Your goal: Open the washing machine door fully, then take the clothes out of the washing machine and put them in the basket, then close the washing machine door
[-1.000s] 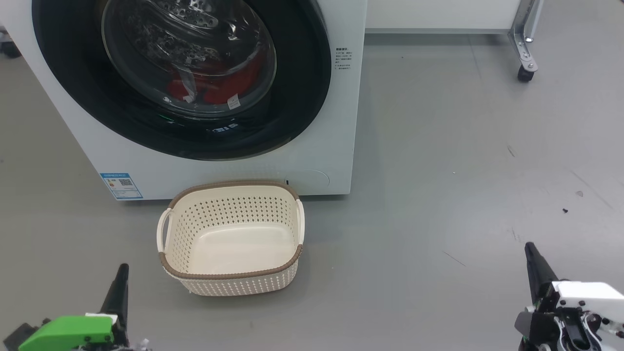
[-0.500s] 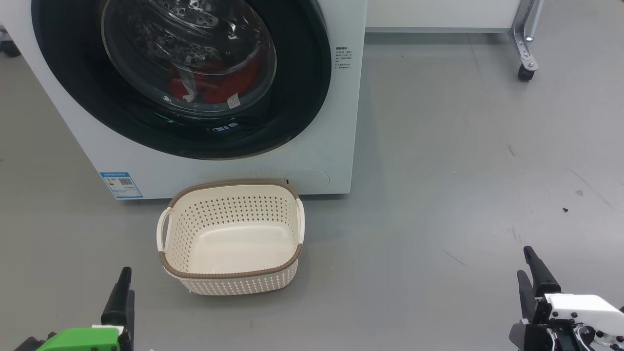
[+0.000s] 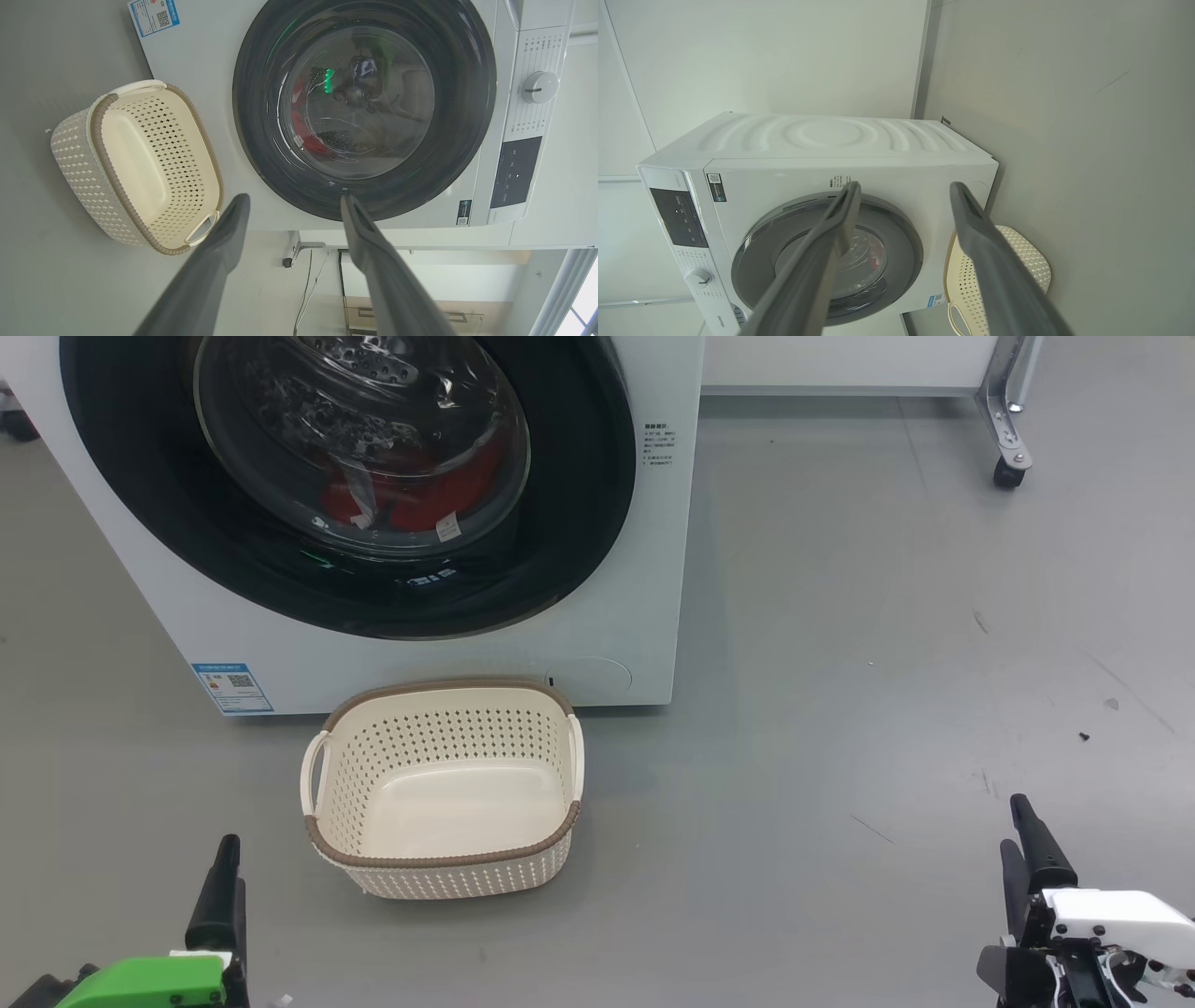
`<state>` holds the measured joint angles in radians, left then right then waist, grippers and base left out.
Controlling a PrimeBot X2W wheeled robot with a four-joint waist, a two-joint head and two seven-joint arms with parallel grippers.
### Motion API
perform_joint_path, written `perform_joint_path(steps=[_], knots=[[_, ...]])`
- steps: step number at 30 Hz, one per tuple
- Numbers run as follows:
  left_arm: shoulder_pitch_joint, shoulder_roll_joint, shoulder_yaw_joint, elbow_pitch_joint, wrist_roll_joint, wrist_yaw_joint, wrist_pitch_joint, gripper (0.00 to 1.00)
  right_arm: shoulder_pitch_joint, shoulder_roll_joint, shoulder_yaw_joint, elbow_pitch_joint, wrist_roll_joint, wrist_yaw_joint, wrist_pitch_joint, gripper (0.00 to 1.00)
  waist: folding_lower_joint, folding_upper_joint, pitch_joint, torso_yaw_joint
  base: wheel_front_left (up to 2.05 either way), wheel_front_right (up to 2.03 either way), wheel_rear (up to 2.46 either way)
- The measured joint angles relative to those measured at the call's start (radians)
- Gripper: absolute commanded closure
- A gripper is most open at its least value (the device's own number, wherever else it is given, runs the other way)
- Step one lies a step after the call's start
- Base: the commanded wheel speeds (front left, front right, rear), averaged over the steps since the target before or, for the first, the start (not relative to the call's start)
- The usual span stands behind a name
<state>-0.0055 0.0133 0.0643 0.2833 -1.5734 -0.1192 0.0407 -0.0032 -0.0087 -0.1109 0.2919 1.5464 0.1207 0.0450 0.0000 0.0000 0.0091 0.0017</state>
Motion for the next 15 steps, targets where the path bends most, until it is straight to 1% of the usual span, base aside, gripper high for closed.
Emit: perform_joint_path(steps=[6,15], knots=[[0.0,0.0,0.015,-0.019,0.012,0.0,-0.019,0.0,-0.008,0.0,-0.004,-0.02,-0.018,0.0,-0.019,0.0,0.0,0.0,0.002,0.001,0.0,0.0,0.0],[-0.001,0.001,0.029,-0.062,0.063,0.0,-0.044,0.0,-0.015,-0.002,-0.005,-0.051,-0.058,0.0,-0.043,0.0,0.0,0.0,0.003,0.003,0.0,0.0,0.0]])
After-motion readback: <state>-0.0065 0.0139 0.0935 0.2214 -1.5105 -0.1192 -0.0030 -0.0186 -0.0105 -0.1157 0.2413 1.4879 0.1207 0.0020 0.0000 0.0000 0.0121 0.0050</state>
